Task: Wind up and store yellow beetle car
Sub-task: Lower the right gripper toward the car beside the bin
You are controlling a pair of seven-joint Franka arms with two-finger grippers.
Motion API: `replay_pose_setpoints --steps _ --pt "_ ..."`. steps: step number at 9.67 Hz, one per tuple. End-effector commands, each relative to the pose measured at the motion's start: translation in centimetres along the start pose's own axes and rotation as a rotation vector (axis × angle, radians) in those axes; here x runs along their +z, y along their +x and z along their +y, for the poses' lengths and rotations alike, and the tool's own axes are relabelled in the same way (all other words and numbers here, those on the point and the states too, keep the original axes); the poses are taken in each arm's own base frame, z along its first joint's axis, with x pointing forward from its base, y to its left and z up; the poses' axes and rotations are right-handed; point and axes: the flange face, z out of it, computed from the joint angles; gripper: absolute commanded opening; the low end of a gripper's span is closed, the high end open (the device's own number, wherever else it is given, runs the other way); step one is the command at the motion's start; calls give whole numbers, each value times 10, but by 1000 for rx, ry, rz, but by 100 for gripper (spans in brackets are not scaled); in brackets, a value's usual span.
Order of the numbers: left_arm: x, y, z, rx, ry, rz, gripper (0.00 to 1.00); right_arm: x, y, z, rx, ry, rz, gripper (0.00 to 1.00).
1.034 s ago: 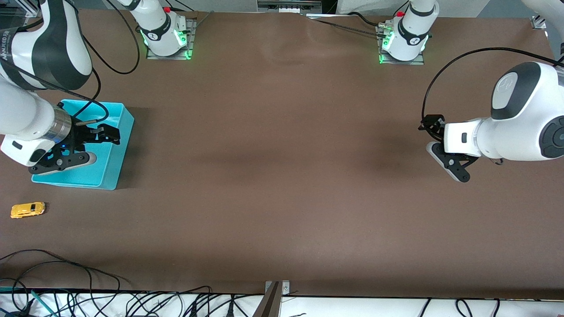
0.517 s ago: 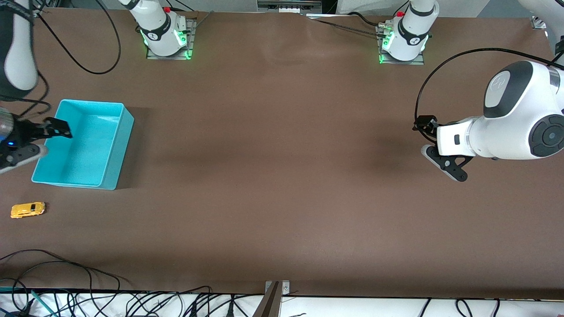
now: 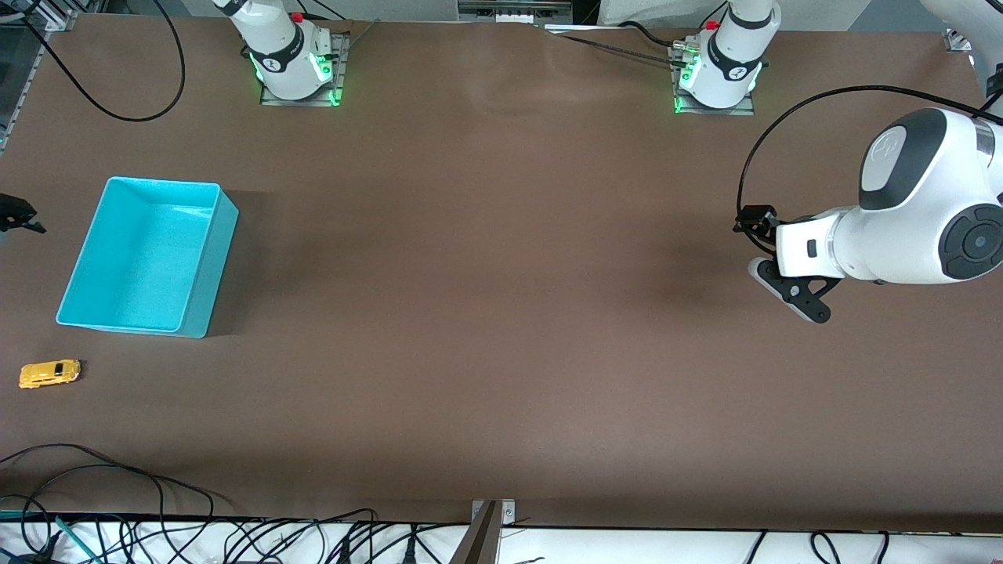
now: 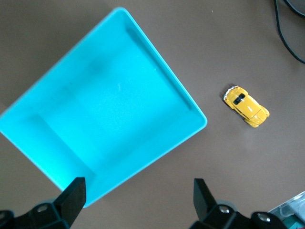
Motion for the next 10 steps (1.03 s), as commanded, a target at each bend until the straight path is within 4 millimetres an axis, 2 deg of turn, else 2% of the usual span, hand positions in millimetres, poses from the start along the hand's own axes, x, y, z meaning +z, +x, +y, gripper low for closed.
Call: replay_pose_setpoints --steps 1,3,4,6,7,8,10 --pt "-2 -3 5 -11 2 -6 100 58 -7 37 -163 -38 46 100" --pt "-2 -3 5 -11 1 -5 100 105 -23 59 -265 -66 36 100" --pt "-1 -3 5 -11 1 -5 100 116 -32 71 -268 -94 33 100" --pt "-1 -4 5 -11 0 -8 100 115 -37 94 -267 -173 68 100" --pt "-2 -5 4 -13 1 -8 100 121 -37 103 -267 -202 84 100" --pt "-1 -5 4 -13 0 -10 100 132 -45 110 -259 -206 106 100" --pt "1 -5 5 -13 -2 -17 100 159 -39 117 -270 -221 117 100"
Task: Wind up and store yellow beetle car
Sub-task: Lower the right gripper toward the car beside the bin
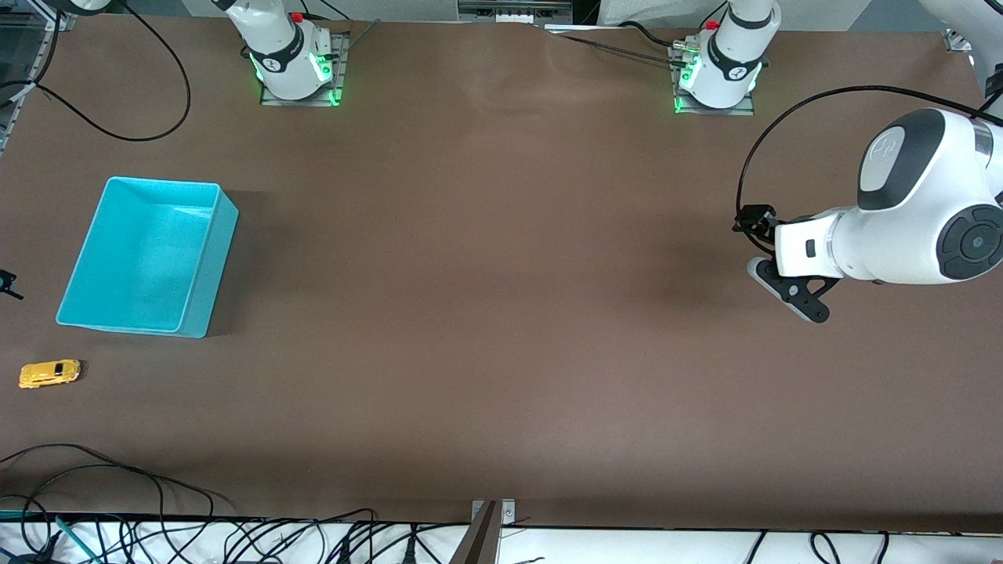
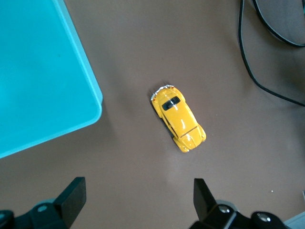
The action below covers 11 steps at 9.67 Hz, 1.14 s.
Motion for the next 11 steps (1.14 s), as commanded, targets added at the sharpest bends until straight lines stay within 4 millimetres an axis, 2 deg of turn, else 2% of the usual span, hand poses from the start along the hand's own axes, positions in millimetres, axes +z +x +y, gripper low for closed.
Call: replay_pose_setpoints --steps 1,3,4,5,8,9,11 --pt "0 -6 4 -14 -2 -15 100 29 -2 11 -20 -31 15 100" --pt "0 -6 4 -14 -2 -15 100 37 3 16 -101 -57 7 100" --pt "0 -6 4 -14 -2 -15 100 42 14 25 -154 -85 11 100" --pt "0 -7 3 -16 -4 -17 100 51 16 30 -192 -91 8 100" --pt "0 -7 3 -16 -3 -16 100 71 20 31 -210 -82 9 100" --pt "0 -7 3 -14 -3 -16 100 78 28 31 -235 -78 21 100" --pt "0 -7 2 -16 -4 -17 100 89 30 29 -318 -68 21 100"
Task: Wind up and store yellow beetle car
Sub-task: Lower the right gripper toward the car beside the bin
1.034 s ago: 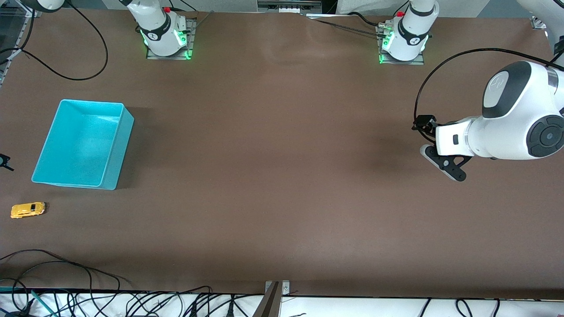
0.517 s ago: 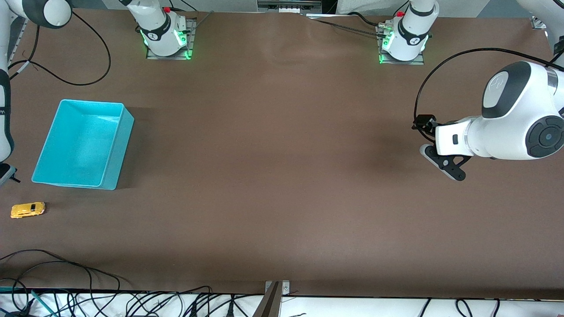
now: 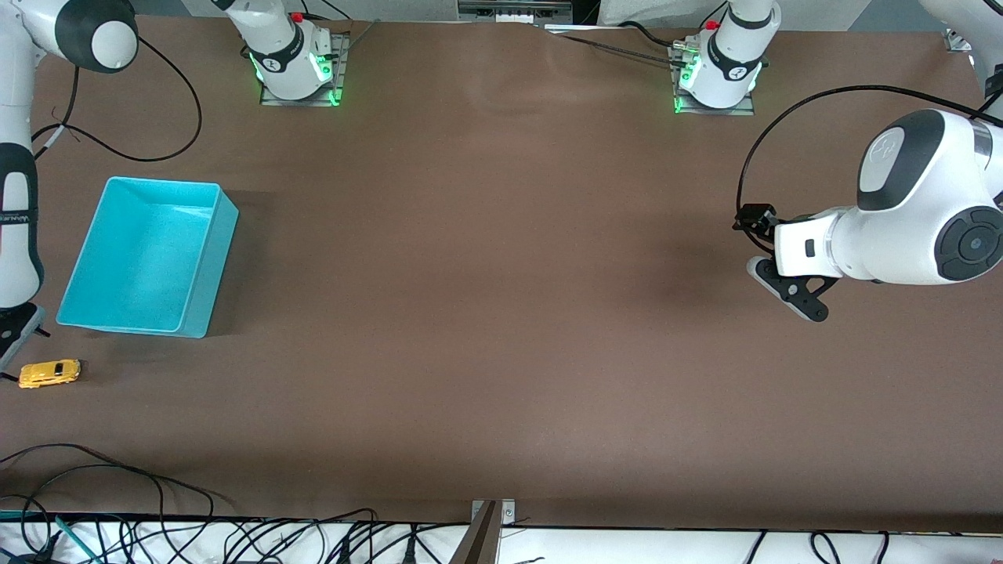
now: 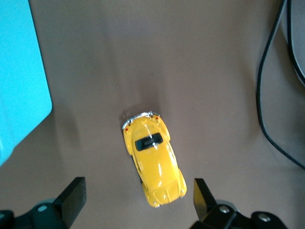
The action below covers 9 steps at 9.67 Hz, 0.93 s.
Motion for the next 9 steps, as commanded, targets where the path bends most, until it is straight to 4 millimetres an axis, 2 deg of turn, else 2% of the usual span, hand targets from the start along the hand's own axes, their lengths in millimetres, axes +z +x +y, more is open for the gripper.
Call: replay_pose_setpoints --steps 1,4,9 --pt "-1 -5 4 -13 1 -8 100 15 -2 8 -87 -26 17 100" --pt "-2 -6 3 -14 0 -7 100 24 -2 10 -179 -51 0 100" --pt "-1 -6 2 -14 -1 -8 100 38 -9 1 -185 -34 3 100"
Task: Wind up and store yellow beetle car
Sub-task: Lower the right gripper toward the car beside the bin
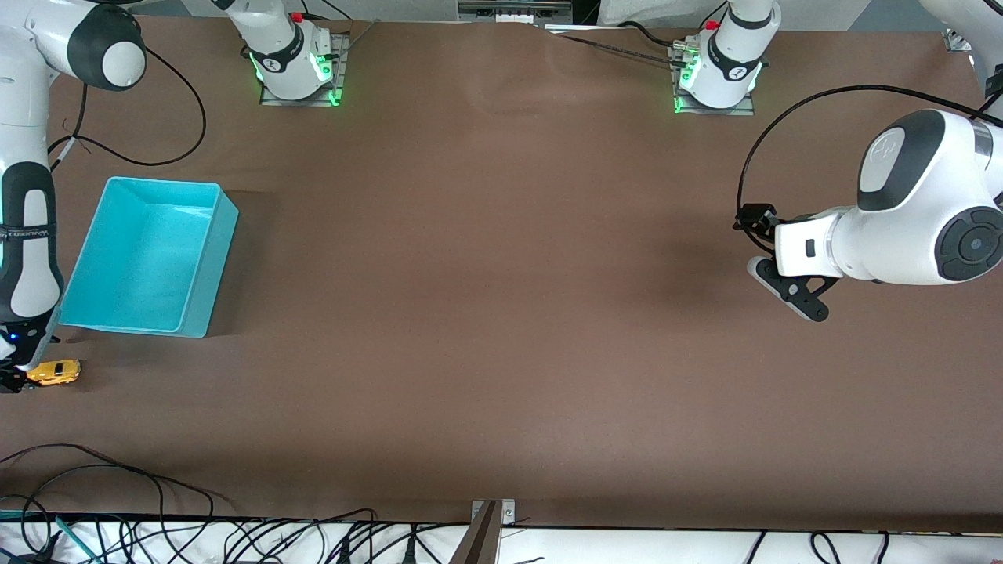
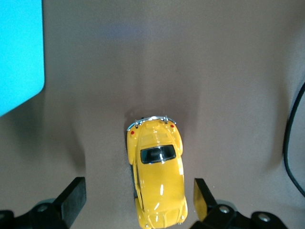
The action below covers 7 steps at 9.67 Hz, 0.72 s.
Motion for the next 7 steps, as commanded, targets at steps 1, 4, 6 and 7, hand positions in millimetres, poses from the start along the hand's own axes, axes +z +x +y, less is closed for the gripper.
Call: replay_pose_setpoints --steps 1,4,6,7 --pt "-1 -5 2 -13 0 -6 100 16 -7 -4 14 -17 31 100" --pt "-1 -5 2 -15 0 -6 100 20 -6 -5 14 -13 33 68" --pt "-1 -5 3 -13 0 -6 100 19 -6 -5 14 -11 35 7" --pt "-1 -5 2 -13 0 -6 100 17 -7 -5 14 -10 36 0"
